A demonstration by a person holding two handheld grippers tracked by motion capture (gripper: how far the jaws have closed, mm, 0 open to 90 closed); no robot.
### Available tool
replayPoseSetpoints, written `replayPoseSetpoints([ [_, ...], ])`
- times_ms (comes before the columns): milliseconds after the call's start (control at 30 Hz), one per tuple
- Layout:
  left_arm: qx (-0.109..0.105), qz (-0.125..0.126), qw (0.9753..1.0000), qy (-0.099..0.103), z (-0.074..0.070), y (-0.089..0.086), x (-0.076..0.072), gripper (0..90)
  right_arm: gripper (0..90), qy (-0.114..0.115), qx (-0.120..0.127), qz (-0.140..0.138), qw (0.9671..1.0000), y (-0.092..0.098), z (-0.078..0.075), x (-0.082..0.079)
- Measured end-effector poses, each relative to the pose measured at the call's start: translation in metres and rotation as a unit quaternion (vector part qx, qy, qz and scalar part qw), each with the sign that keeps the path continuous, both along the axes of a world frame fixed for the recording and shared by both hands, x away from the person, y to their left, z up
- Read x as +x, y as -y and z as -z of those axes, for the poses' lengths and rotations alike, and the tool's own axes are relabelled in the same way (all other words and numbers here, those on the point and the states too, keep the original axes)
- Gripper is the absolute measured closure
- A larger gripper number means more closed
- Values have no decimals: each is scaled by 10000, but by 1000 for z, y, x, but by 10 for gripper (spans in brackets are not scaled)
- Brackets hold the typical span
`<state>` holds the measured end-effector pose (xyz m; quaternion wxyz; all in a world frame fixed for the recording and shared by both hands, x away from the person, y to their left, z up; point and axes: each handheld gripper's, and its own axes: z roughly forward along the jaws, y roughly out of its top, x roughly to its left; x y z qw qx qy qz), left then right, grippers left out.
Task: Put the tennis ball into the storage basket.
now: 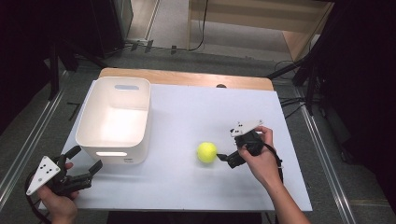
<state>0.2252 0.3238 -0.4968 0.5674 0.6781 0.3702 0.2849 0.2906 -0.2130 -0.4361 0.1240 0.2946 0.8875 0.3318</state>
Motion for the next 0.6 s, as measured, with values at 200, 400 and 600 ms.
replayPoseSetpoints([
  [200, 5, -6, 10000, -10, 0, 0, 0, 73, 0, -152, -162, -132, 9997, -10, 2, 6],
  [400, -3, -1, 10000, -2, 0, 0, 0, 73, 0, -232, -273, -239, 9991, -16, 3, 9],
  [600, -1, 4, 10000, -2, 0, 0, 0, 73, 0, -342, -379, -355, 9981, -24, 3, 11],
])
